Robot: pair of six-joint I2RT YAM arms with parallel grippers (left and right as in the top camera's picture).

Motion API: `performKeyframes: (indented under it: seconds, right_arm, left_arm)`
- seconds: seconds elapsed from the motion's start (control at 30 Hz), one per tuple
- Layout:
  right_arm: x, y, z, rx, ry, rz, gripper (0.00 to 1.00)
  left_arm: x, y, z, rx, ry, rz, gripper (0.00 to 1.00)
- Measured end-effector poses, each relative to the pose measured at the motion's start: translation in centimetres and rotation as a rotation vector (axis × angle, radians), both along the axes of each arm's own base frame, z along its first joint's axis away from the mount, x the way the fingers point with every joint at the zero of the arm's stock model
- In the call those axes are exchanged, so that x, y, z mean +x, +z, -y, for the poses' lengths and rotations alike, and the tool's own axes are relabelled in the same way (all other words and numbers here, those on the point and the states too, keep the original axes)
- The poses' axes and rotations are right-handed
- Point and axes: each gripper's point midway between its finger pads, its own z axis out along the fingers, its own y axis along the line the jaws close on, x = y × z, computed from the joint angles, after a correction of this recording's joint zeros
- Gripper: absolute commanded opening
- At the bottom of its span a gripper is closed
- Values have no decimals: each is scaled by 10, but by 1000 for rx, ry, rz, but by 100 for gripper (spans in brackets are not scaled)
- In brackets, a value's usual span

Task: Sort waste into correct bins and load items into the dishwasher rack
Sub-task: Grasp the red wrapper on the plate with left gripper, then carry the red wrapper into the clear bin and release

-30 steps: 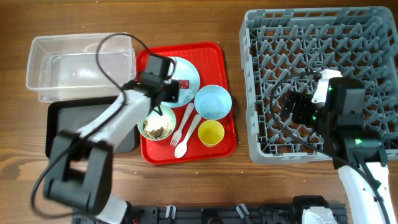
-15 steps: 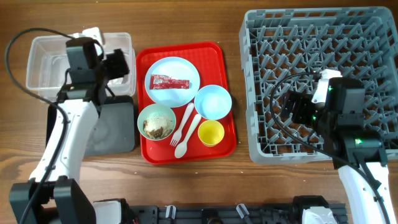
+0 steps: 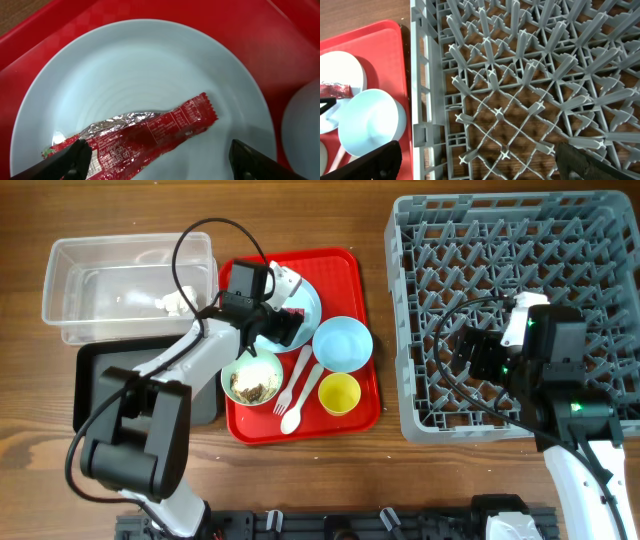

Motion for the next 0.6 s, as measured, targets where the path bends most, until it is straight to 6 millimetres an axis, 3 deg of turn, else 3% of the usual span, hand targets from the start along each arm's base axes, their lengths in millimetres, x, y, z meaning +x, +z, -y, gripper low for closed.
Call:
performKeyframes:
  seconds: [0.13, 0.23, 0.3, 0.53, 0.6]
  right_arm:
    - [0, 0, 0, 0, 0, -2, 100]
    - [0, 0, 0, 0, 0, -3, 100]
    - [0, -1, 0, 0, 0, -3, 100]
    - [-1, -1, 0, 0, 0, -5, 100]
    - [-2, -2, 0, 0, 0, -13, 100]
  left_arm:
    - [9, -17, -2, 33, -2, 17, 78]
    - [10, -26, -5, 54, -2, 11, 47]
    - [8, -31, -6, 61, 0, -3, 4]
    - [9, -27, -8, 50, 35, -4, 4]
    - [17, 5, -18, 35, 146, 57, 4]
